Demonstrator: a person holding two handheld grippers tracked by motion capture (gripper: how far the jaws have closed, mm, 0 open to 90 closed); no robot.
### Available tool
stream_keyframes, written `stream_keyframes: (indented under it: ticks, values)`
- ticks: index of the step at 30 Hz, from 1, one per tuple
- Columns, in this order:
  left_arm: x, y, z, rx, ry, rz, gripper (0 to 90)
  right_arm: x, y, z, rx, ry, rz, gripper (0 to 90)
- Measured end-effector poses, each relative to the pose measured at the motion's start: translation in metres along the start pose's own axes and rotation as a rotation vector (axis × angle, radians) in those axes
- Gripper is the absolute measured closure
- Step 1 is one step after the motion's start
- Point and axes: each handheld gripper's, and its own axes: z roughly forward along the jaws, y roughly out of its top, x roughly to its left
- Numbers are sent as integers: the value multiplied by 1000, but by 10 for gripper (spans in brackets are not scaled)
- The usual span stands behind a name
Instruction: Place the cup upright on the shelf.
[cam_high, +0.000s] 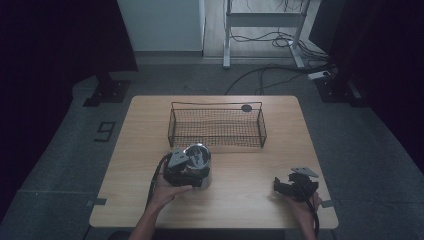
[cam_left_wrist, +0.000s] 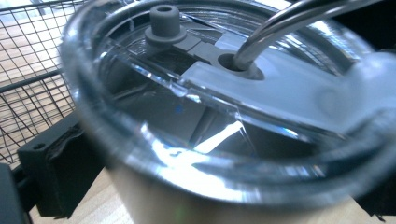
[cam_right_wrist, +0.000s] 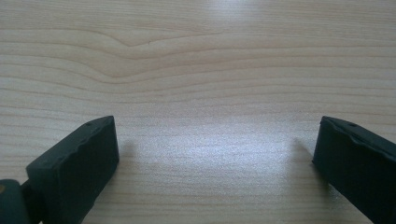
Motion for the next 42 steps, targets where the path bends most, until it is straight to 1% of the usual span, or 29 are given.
stream_keyframes:
  ticks: [6, 18, 21, 22, 24, 27, 32, 37, 39, 42]
  values:
    - [-1, 1, 10, 10, 18, 9, 13, 0, 0, 0, 1, 0, 1, 0]
    - [-1, -1, 9, -15, 6, 39, 34, 0, 0, 0, 0, -1, 1, 0]
    - [-1, -2, 9, -18, 4, 44, 35, 0, 0, 0, 1, 0, 1, 0]
    - [-1, -1, 9, -21, -2, 39, 36, 0, 0, 0, 1, 0, 1, 0]
    - [0, -1, 8, -31, -17, 31, 38, 0, 0, 0, 1, -1, 1, 0]
    - [-2, 3, 3, -49, -32, 46, 38, 0, 0, 0, 2, -3, 5, 0]
    - [-5, 8, -2, -52, -28, 60, 39, 0, 0, 0, 2, -4, 7, 0]
    - [-4, 10, -7, -59, -36, 48, 39, 0, 0, 0, 2, -5, 8, 0]
    - [-3, 12, -9, -60, -38, 54, 39, 0, 0, 0, 2, -5, 8, 0]
    - [-2, 19, -13, -63, -30, 61, 39, 0, 0, 0, 2, -6, 8, 0]
